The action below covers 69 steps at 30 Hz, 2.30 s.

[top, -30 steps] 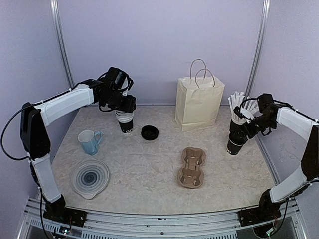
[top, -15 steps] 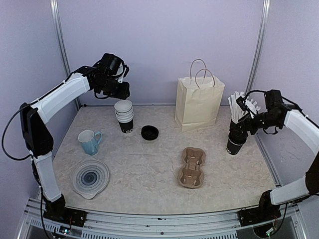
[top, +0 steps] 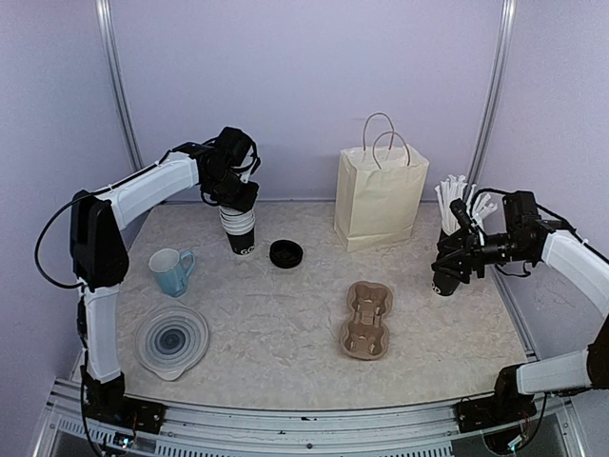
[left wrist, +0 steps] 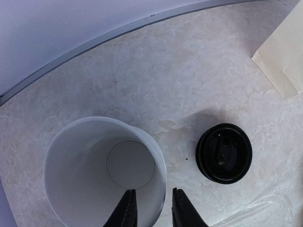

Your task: Pack the takeout coffee

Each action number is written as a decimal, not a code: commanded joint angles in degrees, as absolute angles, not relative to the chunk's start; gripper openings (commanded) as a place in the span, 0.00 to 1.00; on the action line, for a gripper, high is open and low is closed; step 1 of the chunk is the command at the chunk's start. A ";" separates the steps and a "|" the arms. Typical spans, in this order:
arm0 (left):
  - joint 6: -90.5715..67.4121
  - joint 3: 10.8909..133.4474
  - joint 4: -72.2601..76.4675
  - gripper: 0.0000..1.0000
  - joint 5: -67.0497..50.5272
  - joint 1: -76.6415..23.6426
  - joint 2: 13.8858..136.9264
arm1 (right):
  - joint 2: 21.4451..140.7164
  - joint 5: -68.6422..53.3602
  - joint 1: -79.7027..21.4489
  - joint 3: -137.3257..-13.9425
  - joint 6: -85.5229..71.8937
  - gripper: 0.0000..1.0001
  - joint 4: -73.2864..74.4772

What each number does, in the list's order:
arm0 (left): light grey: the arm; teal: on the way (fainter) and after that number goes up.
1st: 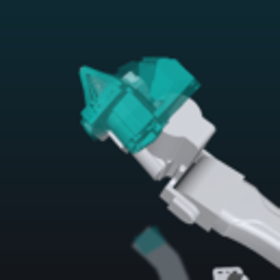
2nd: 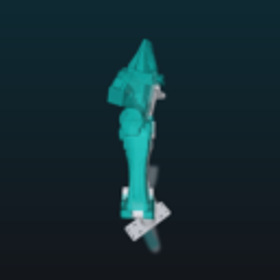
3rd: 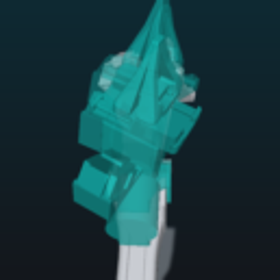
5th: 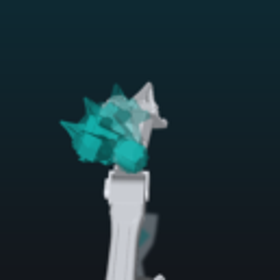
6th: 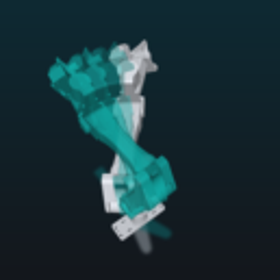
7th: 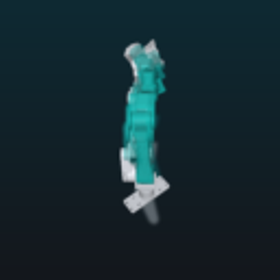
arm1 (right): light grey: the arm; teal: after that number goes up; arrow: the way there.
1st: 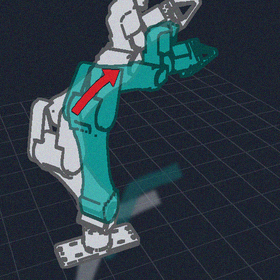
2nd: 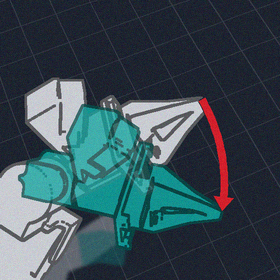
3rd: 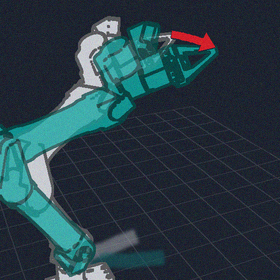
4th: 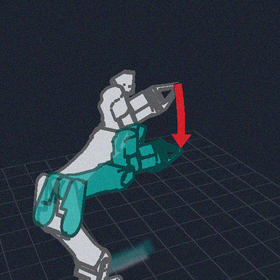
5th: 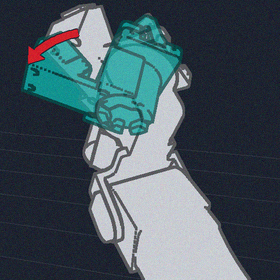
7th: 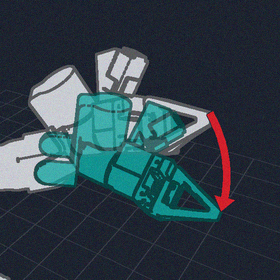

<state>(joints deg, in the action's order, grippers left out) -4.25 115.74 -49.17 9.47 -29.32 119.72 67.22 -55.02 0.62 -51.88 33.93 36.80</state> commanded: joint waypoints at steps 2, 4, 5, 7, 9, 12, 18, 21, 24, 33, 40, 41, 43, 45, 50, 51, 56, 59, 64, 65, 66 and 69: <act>-3.93 118.06 -48.91 0.23 9.67 -29.09 120.92 | 67.95 -57.81 0.17 -50.47 36.19 0.85 36.04; -4.02 117.80 -48.81 0.20 9.72 -29.09 121.02 | 68.48 -57.83 0.15 -50.53 36.45 0.84 36.07; -4.06 117.74 -48.78 0.19 9.75 -29.12 121.07 | 68.71 -57.69 -1.08 -50.61 36.46 0.84 36.04; -4.04 117.76 -48.72 0.17 9.85 -29.18 121.18 | 69.18 -57.26 -1.99 -50.67 36.37 0.84 35.93; -4.11 117.86 -48.72 0.17 10.00 -29.18 121.41 | 69.79 -56.77 -2.62 -50.75 36.35 0.84 35.84; -3.99 117.92 -48.62 0.18 10.32 -29.18 121.71 | 70.28 -56.06 -3.49 -50.72 36.46 0.83 35.82; -3.78 118.69 -49.12 0.12 10.54 -29.19 122.58 | 70.57 -55.12 -4.19 -50.62 36.46 0.83 35.56; -3.95 119.04 -49.19 0.09 10.83 -29.33 122.39 | 70.66 -54.90 -4.31 -50.73 36.21 0.83 35.45; -3.93 119.58 -49.67 0.06 12.21 -29.97 121.55 | 70.79 -54.93 -4.44 -50.72 36.19 0.82 35.37; -2.22 125.09 -54.73 0.00 28.59 -33.12 120.44 | 70.78 -54.58 -4.75 -50.67 36.15 0.82 35.34; -1.39 126.12 -57.85 0.00 27.78 -34.47 122.25 | 71.10 -54.84 -5.05 -50.91 36.27 0.82 35.67; -1.79 126.54 -58.19 0.00 28.41 -34.13 122.71 | 71.06 -55.11 -5.08 -50.86 36.28 0.82 35.80; -3.08 126.20 -57.21 0.00 27.89 -33.44 121.85 | 70.83 -55.34 -5.03 -50.68 36.35 0.82 35.89; -1.79 129.83 -60.73 0.00 34.26 -36.13 122.75 | 70.59 -55.14 -5.10 -50.48 36.24 0.82 35.74; -3.71 127.83 -59.80 0.00 37.63 -35.06 122.46 | 70.58 -55.37 -5.18 -50.86 36.16 0.82 35.83; -4.21 130.93 -62.47 0.00 32.50 -34.35 123.96 | 70.51 -55.42 -5.16 -50.81 36.18 0.81 35.80; -4.52 131.60 -62.40 0.00 35.62 -35.17 124.92 | 70.19 -55.42 -5.21 -50.55 36.10 0.81 35.94; -4.75 131.98 -61.18 0.00 33.63 -35.78 124.12 | 70.05 -55.53 -5.23 -50.53 36.05 0.82 35.87; -4.19 134.64 -62.42 0.00 38.98 -39.43 123.13 | 69.82 -55.56 -5.27 -50.35 36.12 0.82 35.95; -4.36 135.33 -62.77 0.00 40.26 -40.31 122.72 | 69.81 -55.60 -5.26 -50.36 36.17 0.82 35.96; -4.49 135.82 -63.10 0.00 41.85 -41.30 122.31 | 69.87 -55.71 -5.26 -50.36 36.26 0.82 36.03; -4.38 135.50 -62.40 0.00 45.70 -45.56 119.40 | 69.87 -55.64 -5.27 -50.41 36.32 0.82 36.04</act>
